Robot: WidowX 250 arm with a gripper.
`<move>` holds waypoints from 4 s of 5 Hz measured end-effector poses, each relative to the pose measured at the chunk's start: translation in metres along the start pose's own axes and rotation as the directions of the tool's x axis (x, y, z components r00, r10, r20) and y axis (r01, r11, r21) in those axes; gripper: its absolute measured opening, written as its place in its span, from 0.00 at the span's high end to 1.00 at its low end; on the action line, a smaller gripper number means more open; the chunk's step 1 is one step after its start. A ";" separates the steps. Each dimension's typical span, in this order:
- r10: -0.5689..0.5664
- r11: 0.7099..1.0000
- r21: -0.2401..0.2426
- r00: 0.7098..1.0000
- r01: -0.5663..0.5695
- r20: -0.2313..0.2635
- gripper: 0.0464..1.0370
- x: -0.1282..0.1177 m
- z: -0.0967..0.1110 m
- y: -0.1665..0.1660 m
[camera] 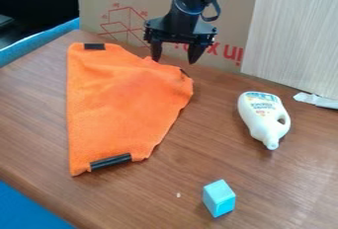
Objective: Unfold the cloth from top right to bottom left
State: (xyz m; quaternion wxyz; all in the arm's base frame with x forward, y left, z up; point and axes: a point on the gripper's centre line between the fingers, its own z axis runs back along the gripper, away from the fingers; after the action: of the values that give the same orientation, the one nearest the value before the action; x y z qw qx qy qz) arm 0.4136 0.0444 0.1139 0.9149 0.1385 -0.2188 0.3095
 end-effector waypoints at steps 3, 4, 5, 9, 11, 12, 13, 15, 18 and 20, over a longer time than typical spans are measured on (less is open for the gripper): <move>0.030 0.999 0.033 0.999 -0.030 0.018 0.04 0.002 -0.018 -0.019; 0.034 0.999 0.040 0.999 -0.036 0.036 0.04 0.005 -0.019 -0.018; 0.031 0.998 0.046 0.999 -0.033 0.044 0.04 0.003 -0.023 -0.017; 0.006 0.996 0.088 0.999 -0.011 0.050 0.34 -0.009 -0.045 -0.014; -0.003 0.998 0.065 1.000 0.001 0.023 0.87 -0.015 -0.049 -0.015; 0.008 0.999 0.045 1.000 -0.008 -0.002 0.97 -0.015 -0.050 -0.013; 0.042 0.999 0.023 0.998 -0.041 -0.038 0.99 -0.012 -0.048 -0.006; 0.120 0.985 -0.120 0.992 -0.123 -0.029 0.99 0.013 -0.017 0.022; 0.083 0.973 -0.216 0.996 -0.084 -0.016 0.99 -0.002 -0.017 0.126; 0.045 0.986 -0.160 0.999 -0.042 0.014 0.99 -0.013 -0.040 0.190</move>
State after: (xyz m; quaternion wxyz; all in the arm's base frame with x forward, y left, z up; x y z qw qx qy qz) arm 0.2977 0.1995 0.0951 0.9141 0.0626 -0.2541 0.3098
